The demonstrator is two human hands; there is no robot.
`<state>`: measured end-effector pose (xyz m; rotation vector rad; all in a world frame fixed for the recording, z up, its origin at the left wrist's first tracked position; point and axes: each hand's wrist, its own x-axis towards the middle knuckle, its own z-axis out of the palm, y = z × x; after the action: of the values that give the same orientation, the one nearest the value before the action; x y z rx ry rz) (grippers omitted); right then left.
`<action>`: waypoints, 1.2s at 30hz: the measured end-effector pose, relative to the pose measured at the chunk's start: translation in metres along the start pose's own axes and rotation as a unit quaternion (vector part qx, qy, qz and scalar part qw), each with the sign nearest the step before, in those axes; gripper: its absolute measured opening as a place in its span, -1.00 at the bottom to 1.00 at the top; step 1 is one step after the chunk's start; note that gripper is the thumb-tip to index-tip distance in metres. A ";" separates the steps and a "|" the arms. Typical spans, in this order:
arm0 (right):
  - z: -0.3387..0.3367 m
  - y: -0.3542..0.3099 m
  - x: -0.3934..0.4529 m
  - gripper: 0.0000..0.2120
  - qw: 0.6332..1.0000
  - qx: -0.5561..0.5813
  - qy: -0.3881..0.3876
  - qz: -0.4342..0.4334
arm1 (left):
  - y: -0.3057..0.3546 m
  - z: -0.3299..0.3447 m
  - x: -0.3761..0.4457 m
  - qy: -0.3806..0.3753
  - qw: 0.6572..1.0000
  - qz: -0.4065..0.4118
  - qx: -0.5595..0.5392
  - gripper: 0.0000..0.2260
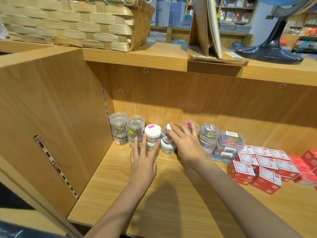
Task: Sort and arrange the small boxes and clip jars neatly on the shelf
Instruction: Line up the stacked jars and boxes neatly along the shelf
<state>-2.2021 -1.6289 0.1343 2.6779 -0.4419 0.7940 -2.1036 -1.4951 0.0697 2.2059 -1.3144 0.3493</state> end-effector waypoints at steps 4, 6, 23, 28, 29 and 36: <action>0.002 0.000 0.003 -0.44 1.000 -0.020 0.005 0.006 | -0.002 0.004 0.000 0.011 0.999 0.015 0.050 -0.23; 0.003 -0.007 0.009 -0.45 0.999 -0.039 -0.004 0.038 | -0.002 0.004 0.000 0.016 0.998 0.014 0.060 -0.23; 0.005 -0.006 -0.008 -0.61 1.000 -0.012 0.010 -0.006 | -0.002 0.004 0.002 0.010 0.997 0.007 0.082 -0.26; 0.006 -0.006 -0.003 -0.70 1.000 -0.013 0.011 0.009 | -0.002 0.004 0.001 0.018 0.997 0.008 0.074 -0.27; 0.006 -0.007 -0.003 -0.70 1.000 -0.012 0.011 0.014 | -0.001 0.004 0.002 0.020 0.997 0.010 0.070 -0.27; -0.018 -0.004 -0.020 -0.77 0.996 0.017 0.057 0.067 | 0.003 -0.002 -0.001 0.056 0.998 0.005 -0.030 -0.46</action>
<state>-2.2252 -1.6148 0.1366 2.6386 -0.5900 0.9969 -2.1070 -1.4942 0.0718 2.0998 -1.2606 0.4247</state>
